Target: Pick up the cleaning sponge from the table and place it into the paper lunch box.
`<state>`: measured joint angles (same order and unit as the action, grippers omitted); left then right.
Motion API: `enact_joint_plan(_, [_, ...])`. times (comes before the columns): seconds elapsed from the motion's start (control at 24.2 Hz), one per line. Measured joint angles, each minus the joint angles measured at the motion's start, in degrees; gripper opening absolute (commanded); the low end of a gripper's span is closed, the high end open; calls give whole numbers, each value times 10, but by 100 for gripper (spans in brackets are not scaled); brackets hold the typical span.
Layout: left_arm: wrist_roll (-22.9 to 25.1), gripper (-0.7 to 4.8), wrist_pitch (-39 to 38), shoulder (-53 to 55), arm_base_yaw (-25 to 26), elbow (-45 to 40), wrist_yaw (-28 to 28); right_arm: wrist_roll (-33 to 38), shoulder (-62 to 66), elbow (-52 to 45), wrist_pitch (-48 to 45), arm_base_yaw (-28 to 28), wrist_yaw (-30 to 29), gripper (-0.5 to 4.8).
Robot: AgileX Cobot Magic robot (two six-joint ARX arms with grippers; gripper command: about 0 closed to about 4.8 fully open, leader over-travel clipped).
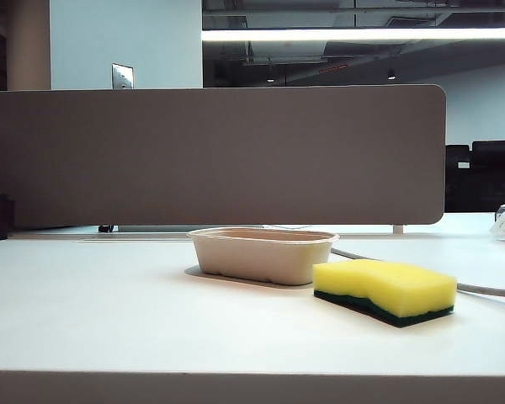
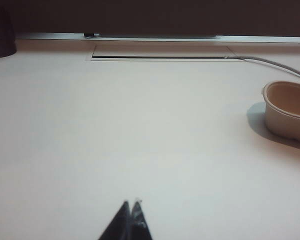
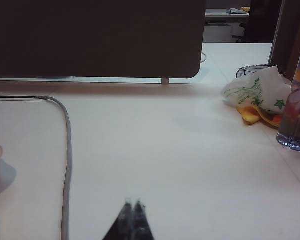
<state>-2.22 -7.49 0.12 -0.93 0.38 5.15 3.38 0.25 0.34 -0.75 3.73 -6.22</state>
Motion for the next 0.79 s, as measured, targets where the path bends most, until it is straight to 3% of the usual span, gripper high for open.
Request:
enact_joint_plan(0.12, [0,-5,0,0,0,0,0,0,0,0,0,0,0,62])
enact_joint_plan(0.29, [0,-5,0,0,-7,0,-2,0,0,0,0,0,0,63])
enact_joint_plan(0.37, [0,-5,0,0,-42,0,-2,1,0,0,0,0,-17,63])
enact_joint_plan(0.5, [0,-5,2,21,-166,0,-2,68,0,0,0,0,-69,63])
enact_joint_plan(0.58, [0,-5,2,58,-229,0,0,122,0,4,5,0,-82,63])
enact_joint_plan(0.66, [0,-5,2,85,-264,0,-2,130,0,17,12,0,-97,65])
enact_joint_plan(0.79, [0,-5,-1,124,-314,0,1,145,8,64,51,0,-145,125])
